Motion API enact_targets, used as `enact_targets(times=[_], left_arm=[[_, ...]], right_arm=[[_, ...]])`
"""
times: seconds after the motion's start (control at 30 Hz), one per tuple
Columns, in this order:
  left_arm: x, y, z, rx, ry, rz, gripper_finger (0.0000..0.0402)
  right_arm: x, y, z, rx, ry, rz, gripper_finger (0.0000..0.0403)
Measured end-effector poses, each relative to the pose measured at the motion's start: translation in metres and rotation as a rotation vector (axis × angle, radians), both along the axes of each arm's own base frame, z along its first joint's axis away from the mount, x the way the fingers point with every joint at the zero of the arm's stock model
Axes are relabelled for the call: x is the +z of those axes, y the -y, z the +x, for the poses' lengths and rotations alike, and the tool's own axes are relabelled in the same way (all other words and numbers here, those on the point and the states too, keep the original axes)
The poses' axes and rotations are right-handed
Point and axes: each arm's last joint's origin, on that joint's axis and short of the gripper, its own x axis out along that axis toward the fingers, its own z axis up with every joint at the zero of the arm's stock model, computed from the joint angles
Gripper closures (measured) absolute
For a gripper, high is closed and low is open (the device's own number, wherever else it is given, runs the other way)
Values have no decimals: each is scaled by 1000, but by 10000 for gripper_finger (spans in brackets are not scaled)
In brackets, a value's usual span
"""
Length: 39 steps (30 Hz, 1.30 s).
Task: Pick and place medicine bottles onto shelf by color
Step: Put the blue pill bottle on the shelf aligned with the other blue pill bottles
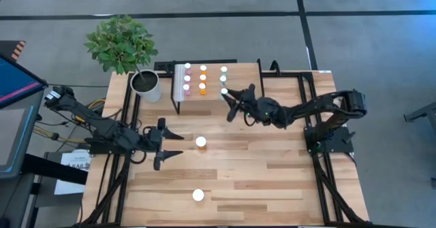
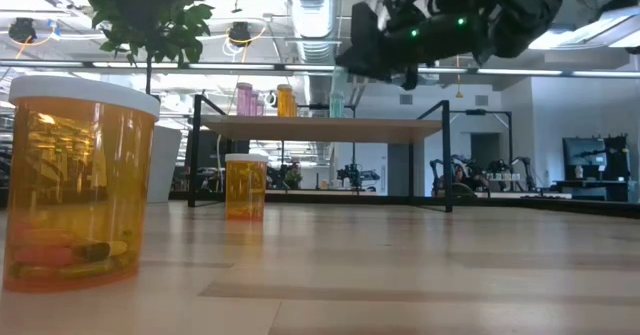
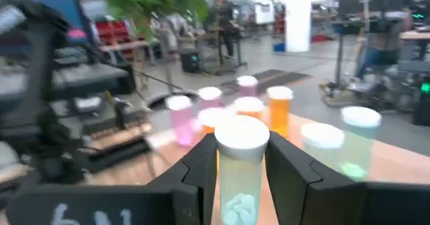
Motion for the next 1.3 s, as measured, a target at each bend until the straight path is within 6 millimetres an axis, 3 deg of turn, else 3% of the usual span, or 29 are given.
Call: enact_targets(times=[0.17, 0.77, 1.3], left_arm=[[-2, 1, 1, -2, -8, 1, 165], [0, 1, 2, 0, 6, -3, 165], [0, 0, 2, 16, 8, -1, 165]], right_arm=[[-4, 13, -2, -38, -35, 18, 278], [-7, 32, -3, 1, -93, 35, 278], [2, 34, 6, -4, -124, 76, 278]])
